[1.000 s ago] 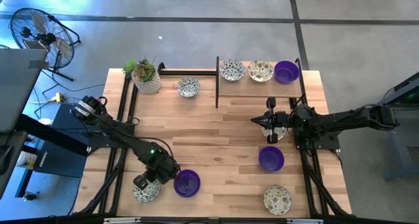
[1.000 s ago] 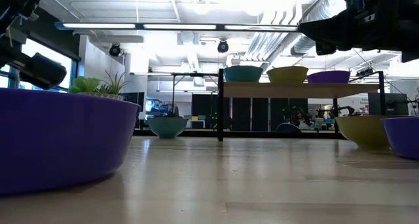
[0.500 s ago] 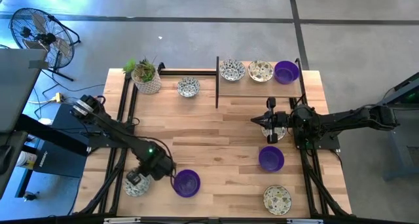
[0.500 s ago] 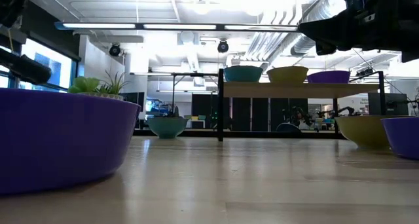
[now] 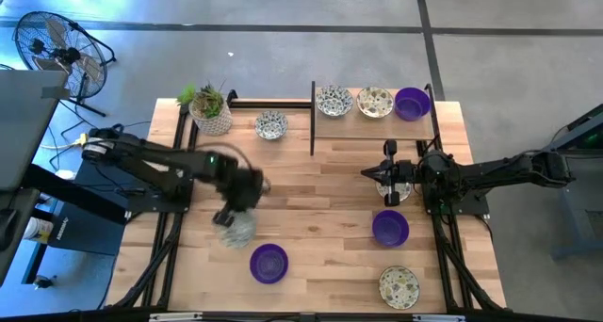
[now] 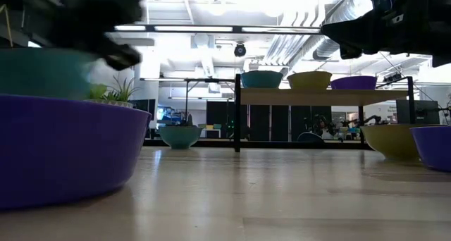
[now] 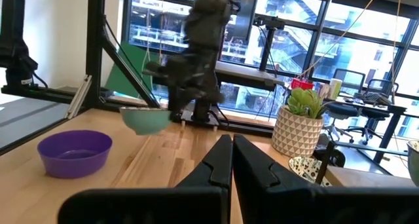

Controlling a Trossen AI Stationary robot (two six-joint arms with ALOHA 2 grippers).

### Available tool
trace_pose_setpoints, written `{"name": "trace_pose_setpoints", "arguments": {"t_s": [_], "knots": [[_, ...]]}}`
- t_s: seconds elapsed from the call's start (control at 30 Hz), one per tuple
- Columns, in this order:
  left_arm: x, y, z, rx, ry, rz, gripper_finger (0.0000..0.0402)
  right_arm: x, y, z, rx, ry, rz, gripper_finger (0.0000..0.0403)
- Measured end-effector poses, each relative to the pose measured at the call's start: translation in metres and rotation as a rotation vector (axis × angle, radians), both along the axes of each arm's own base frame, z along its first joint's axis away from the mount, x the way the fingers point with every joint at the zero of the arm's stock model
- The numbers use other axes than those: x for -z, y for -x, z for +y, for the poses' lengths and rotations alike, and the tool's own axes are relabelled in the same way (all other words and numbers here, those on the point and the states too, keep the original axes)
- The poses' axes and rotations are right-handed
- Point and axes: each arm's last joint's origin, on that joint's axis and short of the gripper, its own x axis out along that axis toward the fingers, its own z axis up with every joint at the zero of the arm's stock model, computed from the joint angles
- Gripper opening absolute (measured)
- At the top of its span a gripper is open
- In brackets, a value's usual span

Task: Pick & Place Mini bowls
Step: Stack the bottom blue patterned bowl on the blue patterned bowl on the shelf

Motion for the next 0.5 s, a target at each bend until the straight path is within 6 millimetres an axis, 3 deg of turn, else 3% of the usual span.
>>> {"name": "trace_pose_setpoints", "arguments": {"t_s": [0.27, 0.5], "knots": [[-0.005, -0.045, 0.070, -0.264, 0.093, -0.365, 0.0003, 0.000, 0.000, 0.000, 0.003, 0.000, 0.002, 0.0002], [0.003, -0.098, 0.103, -0.248, 0.078, -0.416, 0.0003, 0.001, -0.001, 0.000, 0.008, -0.002, 0.009, 0.0002]]}}
